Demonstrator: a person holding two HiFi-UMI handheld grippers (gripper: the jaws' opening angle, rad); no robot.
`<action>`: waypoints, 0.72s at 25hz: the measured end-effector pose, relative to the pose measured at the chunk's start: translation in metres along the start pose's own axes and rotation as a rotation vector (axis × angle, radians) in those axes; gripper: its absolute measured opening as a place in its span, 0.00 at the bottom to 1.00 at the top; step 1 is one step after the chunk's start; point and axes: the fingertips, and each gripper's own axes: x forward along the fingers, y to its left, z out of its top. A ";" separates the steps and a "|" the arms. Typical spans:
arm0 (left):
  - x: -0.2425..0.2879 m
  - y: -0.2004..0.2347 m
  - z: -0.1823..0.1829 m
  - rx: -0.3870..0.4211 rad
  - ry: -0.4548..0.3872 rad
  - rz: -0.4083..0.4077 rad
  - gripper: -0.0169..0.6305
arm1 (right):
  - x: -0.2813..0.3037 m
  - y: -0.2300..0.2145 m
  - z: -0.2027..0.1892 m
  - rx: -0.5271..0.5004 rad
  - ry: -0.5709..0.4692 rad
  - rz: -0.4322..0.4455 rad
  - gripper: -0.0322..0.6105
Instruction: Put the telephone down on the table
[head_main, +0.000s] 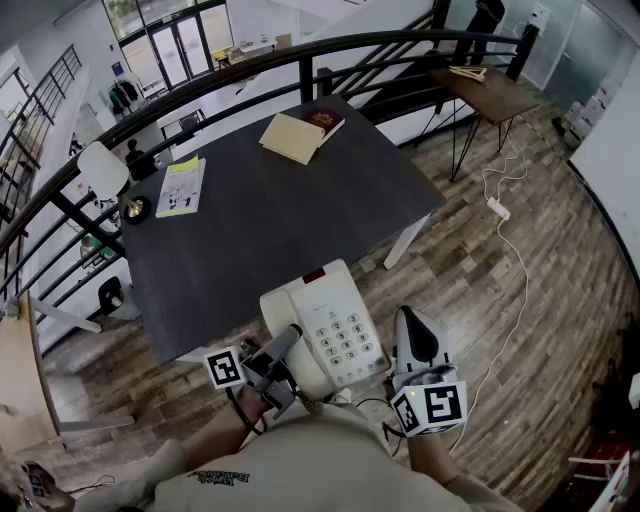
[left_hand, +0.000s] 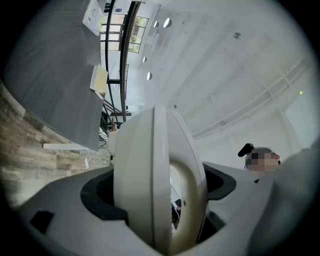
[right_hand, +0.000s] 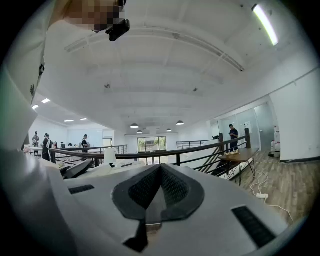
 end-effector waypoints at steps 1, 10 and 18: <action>0.000 0.004 -0.001 0.001 0.003 0.004 0.71 | 0.000 -0.002 -0.003 -0.001 0.002 0.000 0.05; 0.002 0.008 -0.008 0.020 0.043 0.007 0.71 | -0.001 -0.003 -0.017 0.046 0.021 0.003 0.05; 0.006 0.023 -0.022 0.006 0.058 0.044 0.72 | -0.005 -0.015 -0.021 0.054 0.019 -0.003 0.05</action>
